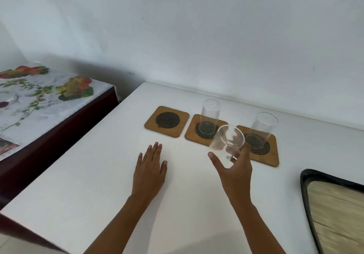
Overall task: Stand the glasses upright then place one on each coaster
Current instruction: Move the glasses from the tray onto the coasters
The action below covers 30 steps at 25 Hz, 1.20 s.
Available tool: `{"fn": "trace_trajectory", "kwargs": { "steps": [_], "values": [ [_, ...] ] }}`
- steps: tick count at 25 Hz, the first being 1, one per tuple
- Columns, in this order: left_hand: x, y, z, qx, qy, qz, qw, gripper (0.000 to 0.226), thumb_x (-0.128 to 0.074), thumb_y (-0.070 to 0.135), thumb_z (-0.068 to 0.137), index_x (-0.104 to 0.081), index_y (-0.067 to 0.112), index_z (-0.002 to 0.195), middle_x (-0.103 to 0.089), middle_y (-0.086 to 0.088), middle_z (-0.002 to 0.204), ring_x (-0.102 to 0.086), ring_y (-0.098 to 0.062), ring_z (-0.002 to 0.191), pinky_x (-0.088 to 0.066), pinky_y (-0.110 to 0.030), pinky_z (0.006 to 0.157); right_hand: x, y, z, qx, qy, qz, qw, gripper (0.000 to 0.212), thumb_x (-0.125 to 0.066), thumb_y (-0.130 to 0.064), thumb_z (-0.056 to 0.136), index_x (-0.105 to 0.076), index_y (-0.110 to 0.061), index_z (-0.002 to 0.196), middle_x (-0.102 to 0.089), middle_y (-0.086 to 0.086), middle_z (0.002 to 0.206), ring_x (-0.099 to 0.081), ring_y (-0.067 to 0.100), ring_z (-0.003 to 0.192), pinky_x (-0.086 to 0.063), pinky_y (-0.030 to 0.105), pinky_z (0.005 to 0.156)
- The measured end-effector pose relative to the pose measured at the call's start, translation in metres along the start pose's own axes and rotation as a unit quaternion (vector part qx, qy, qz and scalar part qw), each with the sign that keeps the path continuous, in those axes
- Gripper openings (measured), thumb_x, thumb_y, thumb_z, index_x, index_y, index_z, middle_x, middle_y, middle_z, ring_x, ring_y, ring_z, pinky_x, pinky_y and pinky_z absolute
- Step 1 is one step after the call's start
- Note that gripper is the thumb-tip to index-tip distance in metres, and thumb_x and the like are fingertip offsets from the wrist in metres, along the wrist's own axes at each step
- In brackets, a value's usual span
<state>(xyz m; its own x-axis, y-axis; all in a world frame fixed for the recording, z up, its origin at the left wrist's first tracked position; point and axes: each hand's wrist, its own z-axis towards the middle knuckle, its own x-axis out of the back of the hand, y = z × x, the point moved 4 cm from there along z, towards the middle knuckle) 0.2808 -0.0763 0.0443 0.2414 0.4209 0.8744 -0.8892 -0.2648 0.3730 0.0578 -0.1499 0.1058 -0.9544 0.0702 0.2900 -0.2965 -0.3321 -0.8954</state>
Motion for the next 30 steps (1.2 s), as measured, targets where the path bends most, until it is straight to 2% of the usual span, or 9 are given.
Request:
{"fn": "trace_trajectory", "kwargs": {
  "steps": [4, 7, 11, 12, 14, 17, 23, 28, 30],
  "values": [
    [-0.007, -0.053, 0.024, 0.030, -0.009, 0.024, 0.999, 0.068, -0.018, 0.046, 0.090, -0.030, 0.009, 0.146, -0.029, -0.007, 0.153, -0.023, -0.023, 0.141, -0.010, -0.036, 0.114, -0.064, -0.009, 0.016, 0.010, -0.031, 0.018, 0.999, 0.067, -0.084, -0.034, 0.071, -0.043, -0.022, 0.122, -0.058, -0.002, 0.116, -0.059, 0.020, 0.105, -0.052, 0.034, 0.093],
    [-0.013, -0.070, 0.033, 0.035, -0.016, 0.039, 0.998, 0.065, -0.024, 0.046, 0.093, -0.031, 0.007, 0.145, -0.030, -0.008, 0.152, -0.026, -0.023, 0.140, -0.010, -0.037, 0.114, -0.104, -0.011, 0.032, 0.012, -0.049, 0.024, 0.998, 0.066, -0.084, -0.032, 0.072, -0.042, -0.022, 0.123, -0.059, 0.000, 0.114, -0.059, 0.017, 0.102, -0.053, 0.031, 0.086],
    [-0.017, -0.073, 0.036, 0.035, -0.010, 0.038, 0.999, 0.063, -0.026, 0.046, 0.095, -0.027, 0.010, 0.147, -0.026, -0.006, 0.154, -0.019, -0.020, 0.142, -0.012, -0.041, 0.113, -0.151, -0.010, 0.060, 0.010, -0.071, 0.026, 0.997, 0.062, -0.085, -0.032, 0.072, -0.042, -0.025, 0.116, -0.057, -0.004, 0.111, -0.057, -0.004, 0.099, -0.044, 0.007, 0.078],
    [-0.017, -0.072, 0.035, 0.035, -0.009, 0.036, 0.999, 0.063, -0.025, 0.046, 0.095, -0.025, 0.011, 0.148, -0.024, -0.005, 0.155, -0.017, -0.019, 0.143, -0.012, -0.041, 0.113, -0.161, -0.008, 0.066, 0.013, -0.074, 0.024, 0.997, 0.062, -0.084, -0.036, 0.071, -0.041, -0.028, 0.116, -0.058, -0.003, 0.111, -0.059, 0.002, 0.100, -0.043, 0.008, 0.078],
    [-0.018, -0.074, 0.035, 0.038, -0.010, 0.036, 0.999, 0.063, -0.025, 0.046, 0.096, -0.022, 0.012, 0.149, -0.021, -0.003, 0.156, -0.013, -0.017, 0.144, -0.012, -0.042, 0.114, -0.181, -0.003, 0.079, 0.017, -0.083, 0.020, 0.996, 0.065, -0.082, -0.043, 0.069, -0.042, -0.027, 0.117, -0.057, -0.001, 0.115, -0.060, 0.015, 0.102, -0.050, 0.022, 0.081],
    [-0.020, -0.076, 0.036, 0.043, -0.017, 0.033, 0.998, 0.063, -0.025, 0.046, 0.096, -0.021, 0.012, 0.149, -0.019, -0.003, 0.157, -0.012, -0.017, 0.144, -0.012, -0.042, 0.114, -0.207, 0.003, 0.097, 0.022, -0.088, 0.004, 0.996, 0.074, -0.085, -0.041, 0.069, -0.043, -0.018, 0.126, -0.057, 0.002, 0.121, -0.060, 0.018, 0.103, -0.055, 0.040, 0.084],
    [-0.020, -0.077, 0.037, 0.049, -0.027, 0.036, 0.998, 0.063, -0.025, 0.046, 0.096, -0.020, 0.012, 0.149, -0.017, -0.002, 0.157, -0.010, -0.016, 0.144, -0.012, -0.042, 0.114, -0.229, 0.006, 0.116, 0.059, -0.099, -0.044, 0.992, 0.075, -0.084, -0.037, 0.072, -0.043, -0.015, 0.130, -0.058, 0.005, 0.124, -0.057, 0.007, 0.096, -0.052, 0.032, 0.083],
    [-0.020, -0.077, 0.037, 0.058, -0.032, 0.033, 0.997, 0.063, -0.023, 0.047, 0.097, -0.019, 0.014, 0.150, -0.017, -0.001, 0.157, -0.008, -0.014, 0.144, -0.012, -0.042, 0.113, -0.236, 0.014, 0.122, 0.063, -0.117, -0.052, 0.990, 0.072, -0.082, -0.043, 0.073, -0.039, -0.023, 0.128, -0.054, -0.003, 0.123, -0.059, 0.020, 0.108, -0.053, 0.045, 0.087],
    [-0.020, -0.077, 0.036, 0.059, -0.034, 0.032, 0.997, 0.063, -0.022, 0.047, 0.097, -0.018, 0.014, 0.150, -0.016, -0.001, 0.157, -0.007, -0.014, 0.144, -0.011, -0.042, 0.113, -0.238, 0.017, 0.121, 0.064, -0.130, -0.052, 0.988, 0.071, -0.081, -0.043, 0.073, -0.037, -0.028, 0.127, -0.050, -0.010, 0.119, -0.058, 0.021, 0.109, -0.053, 0.043, 0.086]
  ]
}}
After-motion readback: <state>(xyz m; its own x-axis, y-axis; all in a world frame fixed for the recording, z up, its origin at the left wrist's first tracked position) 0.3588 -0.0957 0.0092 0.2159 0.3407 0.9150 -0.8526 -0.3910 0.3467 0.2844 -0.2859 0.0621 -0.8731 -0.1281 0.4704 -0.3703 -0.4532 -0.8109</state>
